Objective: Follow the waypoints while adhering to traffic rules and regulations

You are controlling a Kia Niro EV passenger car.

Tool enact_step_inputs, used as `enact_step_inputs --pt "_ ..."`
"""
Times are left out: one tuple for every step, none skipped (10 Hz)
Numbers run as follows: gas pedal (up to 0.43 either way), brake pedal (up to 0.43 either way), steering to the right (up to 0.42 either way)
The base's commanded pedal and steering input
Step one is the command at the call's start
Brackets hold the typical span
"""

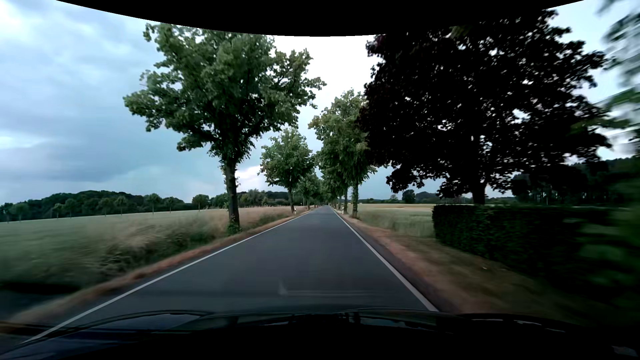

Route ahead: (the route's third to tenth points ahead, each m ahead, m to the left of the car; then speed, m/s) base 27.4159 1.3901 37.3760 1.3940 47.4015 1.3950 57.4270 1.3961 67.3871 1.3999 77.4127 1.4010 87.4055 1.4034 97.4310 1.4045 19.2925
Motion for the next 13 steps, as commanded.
enact_step_inputs --pt "0.197 0.000 0.000" --pt "0.197 0.000 0.000" --pt "0.197 0.000 0.000" --pt "0.197 0.000 0.000" --pt "0.197 0.000 -0.001" --pt "0.197 0.000 -0.001" --pt "0.197 0.000 -0.001" --pt "0.197 0.000 -0.002" --pt "0.197 0.000 -0.003" --pt "0.197 0.000 -0.004" --pt "0.197 0.000 -0.006" --pt "0.197 0.000 -0.006" --pt "0.197 0.000 -0.005"
